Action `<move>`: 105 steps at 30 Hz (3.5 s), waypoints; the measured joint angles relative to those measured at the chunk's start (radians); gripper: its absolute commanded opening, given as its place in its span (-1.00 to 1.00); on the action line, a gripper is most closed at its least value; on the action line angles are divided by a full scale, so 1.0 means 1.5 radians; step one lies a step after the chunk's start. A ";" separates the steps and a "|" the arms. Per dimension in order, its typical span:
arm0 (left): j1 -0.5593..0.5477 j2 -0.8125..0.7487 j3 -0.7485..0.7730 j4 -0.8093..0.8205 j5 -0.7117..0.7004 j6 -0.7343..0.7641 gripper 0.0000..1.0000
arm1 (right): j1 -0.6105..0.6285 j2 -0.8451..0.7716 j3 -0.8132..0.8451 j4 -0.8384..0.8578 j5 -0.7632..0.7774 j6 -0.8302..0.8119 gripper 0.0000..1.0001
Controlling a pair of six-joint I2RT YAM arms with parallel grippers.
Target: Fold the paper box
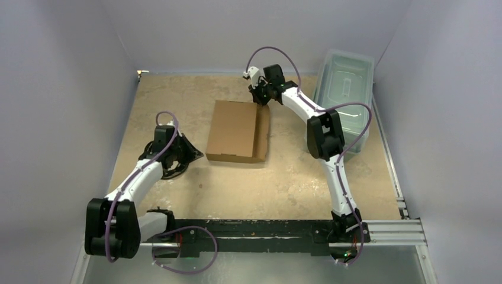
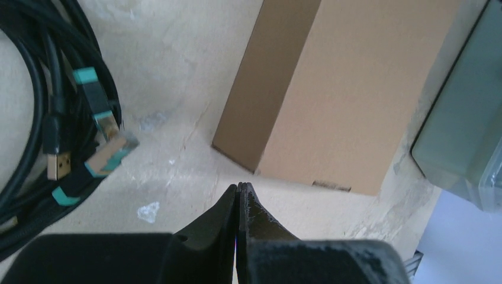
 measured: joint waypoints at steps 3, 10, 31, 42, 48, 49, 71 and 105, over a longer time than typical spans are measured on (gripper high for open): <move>0.000 0.041 0.037 0.000 -0.019 0.006 -1.00 | 0.000 -0.006 -0.017 -0.005 -0.032 -0.013 -0.94; -0.001 0.097 0.058 -0.048 -0.067 0.008 -1.00 | 0.000 -0.066 -0.130 -0.007 -0.072 -0.029 -0.95; -0.001 -0.087 -0.032 -0.159 -0.133 -0.056 -1.00 | 0.020 -0.243 -0.411 0.049 -0.100 -0.003 -0.96; -0.001 -0.001 -0.017 -0.150 -0.134 -0.051 -1.00 | 0.043 -0.336 -0.515 0.067 -0.108 -0.009 -0.95; -0.001 0.123 0.078 -0.148 -0.150 -0.016 -1.00 | 0.047 -0.396 -0.600 0.072 -0.098 -0.018 -0.91; -0.001 0.143 0.097 -0.143 -0.149 -0.007 -1.00 | 0.048 -0.406 -0.613 0.072 -0.098 -0.020 -0.89; 0.002 0.281 0.311 -0.110 -0.115 0.196 -0.61 | 0.055 -0.673 -0.684 0.073 -0.064 -0.082 0.00; 0.060 0.337 0.267 -0.045 0.140 0.203 -0.28 | -0.022 -0.352 -0.559 0.151 -0.136 0.238 -0.16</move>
